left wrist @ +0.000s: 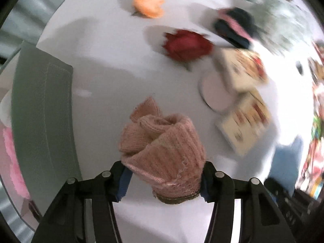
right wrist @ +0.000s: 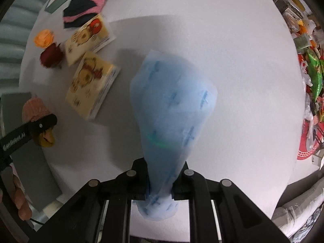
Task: Organize soft objects
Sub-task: 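Grasp the light blue patterned cloth with the right tool while the left tool grasps the pink knit cup, then carry the blue cloth and pink knit cup with both tools over the box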
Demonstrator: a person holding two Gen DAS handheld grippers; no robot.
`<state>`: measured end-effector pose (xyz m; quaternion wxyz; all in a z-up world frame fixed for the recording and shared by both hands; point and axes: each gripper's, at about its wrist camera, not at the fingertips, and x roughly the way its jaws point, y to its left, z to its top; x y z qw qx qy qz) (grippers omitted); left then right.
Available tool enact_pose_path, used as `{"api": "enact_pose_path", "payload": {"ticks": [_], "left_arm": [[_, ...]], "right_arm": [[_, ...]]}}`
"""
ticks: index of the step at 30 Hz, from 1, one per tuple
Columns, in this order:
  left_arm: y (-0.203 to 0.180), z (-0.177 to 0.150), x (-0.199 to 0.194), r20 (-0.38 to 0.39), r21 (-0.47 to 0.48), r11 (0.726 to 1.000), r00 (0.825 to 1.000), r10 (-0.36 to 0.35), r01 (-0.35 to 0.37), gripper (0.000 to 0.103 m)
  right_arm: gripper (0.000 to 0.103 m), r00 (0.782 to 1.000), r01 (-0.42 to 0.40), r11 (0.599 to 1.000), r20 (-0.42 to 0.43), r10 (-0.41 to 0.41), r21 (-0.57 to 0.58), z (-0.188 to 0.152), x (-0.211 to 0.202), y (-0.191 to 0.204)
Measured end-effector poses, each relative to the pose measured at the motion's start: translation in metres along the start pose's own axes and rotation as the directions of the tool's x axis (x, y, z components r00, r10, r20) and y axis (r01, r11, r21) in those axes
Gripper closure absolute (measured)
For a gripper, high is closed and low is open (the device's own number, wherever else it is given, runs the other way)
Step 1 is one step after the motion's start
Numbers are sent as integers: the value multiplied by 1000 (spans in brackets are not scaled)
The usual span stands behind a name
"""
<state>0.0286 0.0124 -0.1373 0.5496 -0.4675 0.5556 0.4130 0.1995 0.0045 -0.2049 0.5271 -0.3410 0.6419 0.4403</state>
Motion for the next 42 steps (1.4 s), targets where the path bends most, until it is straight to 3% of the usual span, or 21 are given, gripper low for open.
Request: {"api": "enact_pose_path", "payload": {"ticks": [9,14,22,26,34,42], "left_arm": [[-24,-92,-44,-10,249,964,996,-94,94,47],[-4,-111,-88,18,285,953,994,-110,101,47],[54,-99,-120,133,147,984,984,-121,101,47],[89,-96,-140,218,72,994,971,-97,83,47],[169,-107,-168,324,-116,993,945,33,5,47],[219,-120,-171,341,-251,968,935,95,-7,47]], "right_arm": [[88,999,21,991,28,-18,-130,-38,-22,43],[88,1000,4,987,27,1,-162,-51,-32,70],[88,998,12,972,68,4,-235,-59,-61,97],[88,994,24,953,105,8,-302,-57,-73,137],[87,982,17,869,172,78,-494,-61,-110,228],[87,980,-6,768,149,132,-641,-73,-112,309]]}}
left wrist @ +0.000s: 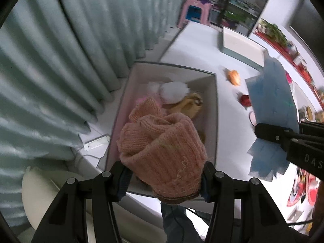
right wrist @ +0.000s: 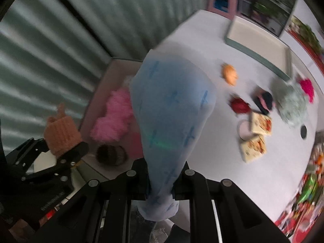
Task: Organize soft objects
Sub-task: 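Carry the blue cloth and pink knit cup with both tools over the box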
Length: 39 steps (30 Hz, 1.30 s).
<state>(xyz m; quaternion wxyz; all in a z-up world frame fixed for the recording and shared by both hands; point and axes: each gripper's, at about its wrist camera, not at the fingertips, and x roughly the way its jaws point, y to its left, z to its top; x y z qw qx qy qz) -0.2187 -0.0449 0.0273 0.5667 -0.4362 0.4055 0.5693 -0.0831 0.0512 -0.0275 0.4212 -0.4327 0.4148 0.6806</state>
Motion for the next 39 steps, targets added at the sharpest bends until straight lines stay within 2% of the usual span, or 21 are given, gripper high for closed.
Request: {"api": "enact_pose_path", "payload": {"ticks": [5,11,39], "left_arm": [[22,-2,2,-2,-63,998,1000,6,-6,47],[33,-3,4,2,-85,996,1000,8,-8,47],[33,8,12,-3,-43,999,1000,-19,18,47]], "right_arm": [[87,1000,-11,997,-12,10,-76,8,5,28],[87,999,-11,995,-31,7,-103,8,10,37],[87,999,22,995,-46,-27,-96,5,3,47]]}}
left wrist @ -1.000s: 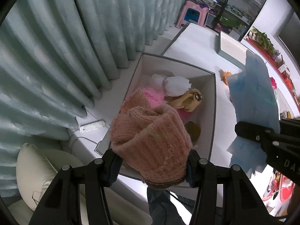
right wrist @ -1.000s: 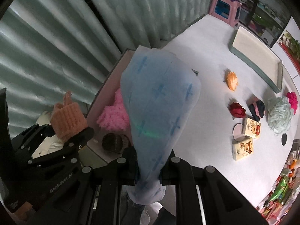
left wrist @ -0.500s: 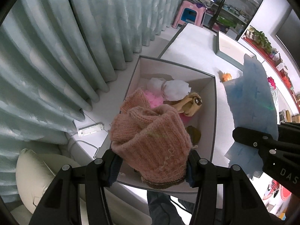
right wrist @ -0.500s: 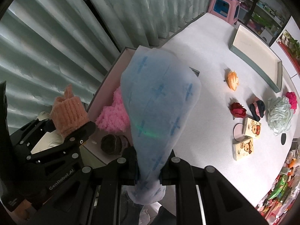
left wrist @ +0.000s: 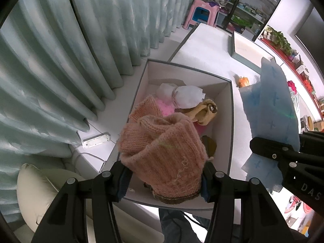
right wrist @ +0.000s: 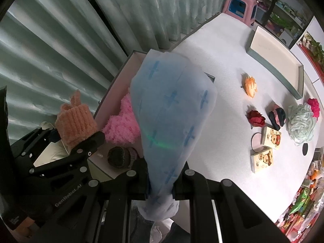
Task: Organize soft objects
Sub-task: 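Carry the blue cloth and pink knit cup with both tools over the box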
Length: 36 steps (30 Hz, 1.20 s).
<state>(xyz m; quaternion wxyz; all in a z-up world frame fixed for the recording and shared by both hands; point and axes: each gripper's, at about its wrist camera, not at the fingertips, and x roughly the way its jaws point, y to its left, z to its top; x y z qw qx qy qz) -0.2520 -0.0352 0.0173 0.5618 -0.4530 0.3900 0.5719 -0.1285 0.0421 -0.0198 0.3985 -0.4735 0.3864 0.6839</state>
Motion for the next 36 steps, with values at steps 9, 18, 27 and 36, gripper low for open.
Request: {"api": "enact_pose_path", "payload": {"ticks": [9,18,27,36], "left_arm": [[2,1,10,-11,-9,1000,1000,-1,1,47],[5,4,27,-51,-16,1000,999,-5,4,47],[5,9,42,-74,-5,1000,997,1,-1,47],[5,10,52,-102,2,1000,995,5,-5,47]], "right_arm": [[86,999,-10,1000,-36,11,26,3,11,-3],[86,997,-2,1000,-81,4,22,8,34,0],[86,994,-3,1000,-109,5,26,16,49,-1],[86,991,-4,1000,-132,8,30,21,62,0]]}}
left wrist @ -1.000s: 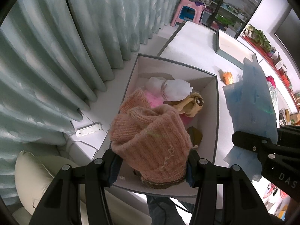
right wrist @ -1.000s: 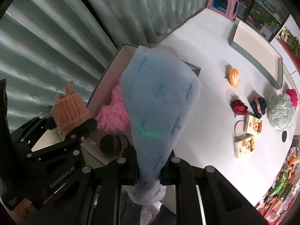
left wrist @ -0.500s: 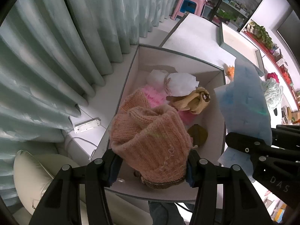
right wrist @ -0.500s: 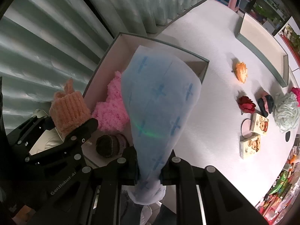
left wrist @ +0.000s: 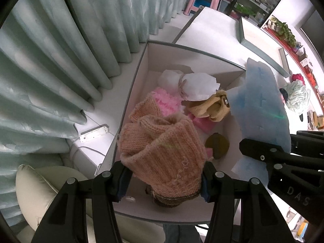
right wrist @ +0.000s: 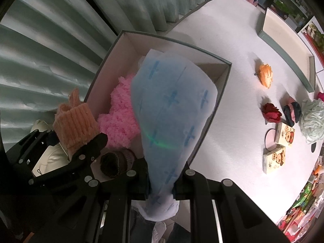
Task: Organize soft objects
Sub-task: 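Carry the blue cloth and pink knit cup with both tools over the box, then open both tools to drop the blue cloth and knit cup into the box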
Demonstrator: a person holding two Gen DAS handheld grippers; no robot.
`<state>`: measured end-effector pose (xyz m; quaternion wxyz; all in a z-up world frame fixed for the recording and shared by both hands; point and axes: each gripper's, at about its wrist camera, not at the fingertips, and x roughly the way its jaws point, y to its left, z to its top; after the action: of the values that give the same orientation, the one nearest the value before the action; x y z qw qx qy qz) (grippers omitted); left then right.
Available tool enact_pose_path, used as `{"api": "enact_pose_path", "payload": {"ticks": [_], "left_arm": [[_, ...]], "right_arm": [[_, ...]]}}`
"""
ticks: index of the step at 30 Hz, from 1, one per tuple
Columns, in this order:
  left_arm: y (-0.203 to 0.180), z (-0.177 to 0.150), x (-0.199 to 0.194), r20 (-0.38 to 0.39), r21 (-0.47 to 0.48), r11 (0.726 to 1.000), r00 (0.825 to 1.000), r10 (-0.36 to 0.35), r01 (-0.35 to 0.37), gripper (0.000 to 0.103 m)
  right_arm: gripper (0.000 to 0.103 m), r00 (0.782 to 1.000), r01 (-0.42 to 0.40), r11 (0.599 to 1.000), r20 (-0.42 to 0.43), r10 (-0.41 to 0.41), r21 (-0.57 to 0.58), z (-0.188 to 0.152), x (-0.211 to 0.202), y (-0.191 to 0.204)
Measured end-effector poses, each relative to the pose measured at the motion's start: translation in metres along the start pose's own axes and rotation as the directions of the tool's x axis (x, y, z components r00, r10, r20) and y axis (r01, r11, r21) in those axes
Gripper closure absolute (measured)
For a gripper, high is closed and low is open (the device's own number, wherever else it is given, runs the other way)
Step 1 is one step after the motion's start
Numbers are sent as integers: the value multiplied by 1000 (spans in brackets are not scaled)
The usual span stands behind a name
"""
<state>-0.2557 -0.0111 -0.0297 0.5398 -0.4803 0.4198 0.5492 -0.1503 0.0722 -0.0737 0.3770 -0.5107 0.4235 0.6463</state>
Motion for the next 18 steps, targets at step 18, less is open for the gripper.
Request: {"api": "enact_pose_path", "payload": {"ticks": [18], "left_arm": [[-1,9,23,-50,33,999,999,17,-15,47]], "right_arm": [[85,1000,-9,1000,-26,9,11,15,28,-4]]}}
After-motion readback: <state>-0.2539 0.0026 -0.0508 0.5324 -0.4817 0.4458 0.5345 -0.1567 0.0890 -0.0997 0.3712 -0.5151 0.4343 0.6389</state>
